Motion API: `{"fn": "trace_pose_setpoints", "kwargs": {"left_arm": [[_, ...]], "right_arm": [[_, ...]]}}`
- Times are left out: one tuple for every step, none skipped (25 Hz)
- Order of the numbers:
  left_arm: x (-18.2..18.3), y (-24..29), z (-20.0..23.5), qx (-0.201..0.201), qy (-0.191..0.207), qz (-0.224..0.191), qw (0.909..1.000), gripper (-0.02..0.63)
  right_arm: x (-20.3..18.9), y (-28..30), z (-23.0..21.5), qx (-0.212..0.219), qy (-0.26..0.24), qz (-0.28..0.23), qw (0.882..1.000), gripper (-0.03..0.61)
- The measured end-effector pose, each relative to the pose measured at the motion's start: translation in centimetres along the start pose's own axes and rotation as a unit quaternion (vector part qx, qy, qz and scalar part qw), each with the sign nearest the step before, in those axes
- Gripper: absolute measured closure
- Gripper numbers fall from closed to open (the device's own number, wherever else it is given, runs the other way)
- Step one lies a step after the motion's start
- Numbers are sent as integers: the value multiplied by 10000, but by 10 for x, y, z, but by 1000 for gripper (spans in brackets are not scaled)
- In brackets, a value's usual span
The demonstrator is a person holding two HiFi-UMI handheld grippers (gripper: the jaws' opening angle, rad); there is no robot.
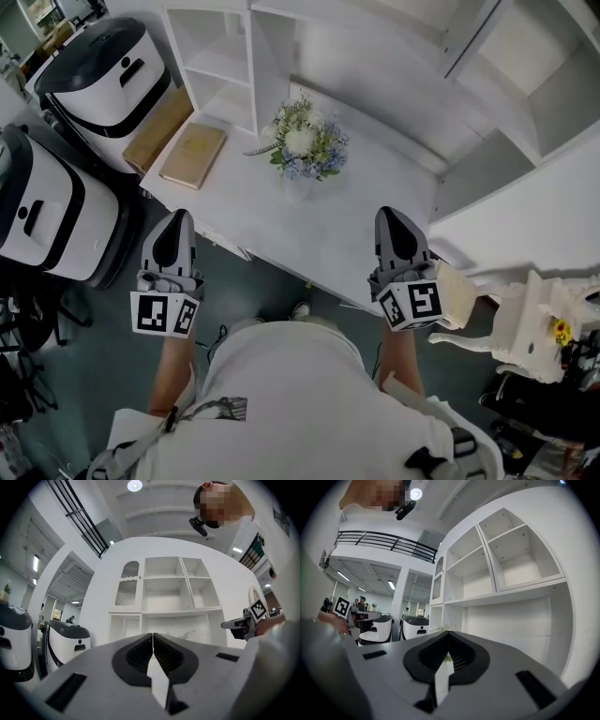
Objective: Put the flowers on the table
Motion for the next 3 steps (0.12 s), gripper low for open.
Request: {"fn": "trace_pose_setpoints", "kwargs": {"left_arm": [[0, 0, -1, 8, -7, 2, 10000, 598], [-1, 0, -2, 17, -15, 5, 10000, 598], [-2, 0, -3, 26, -24, 8, 10000, 598]], "right_arm": [[0, 1, 0, 15, -2, -10, 10000, 569], [1, 1, 0, 30, -3, -17, 10000, 569], [1, 2, -1, 44, -4, -22, 10000, 569]]}}
Point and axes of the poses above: the fingertips, and each gripper's own axes: y forward along the fingers, z to its left, x out of its top, the point moved 2 cm from there along -y, backward along the fingers, and after that the axes turned 10 degrees about -z, right-handed, at the moved point
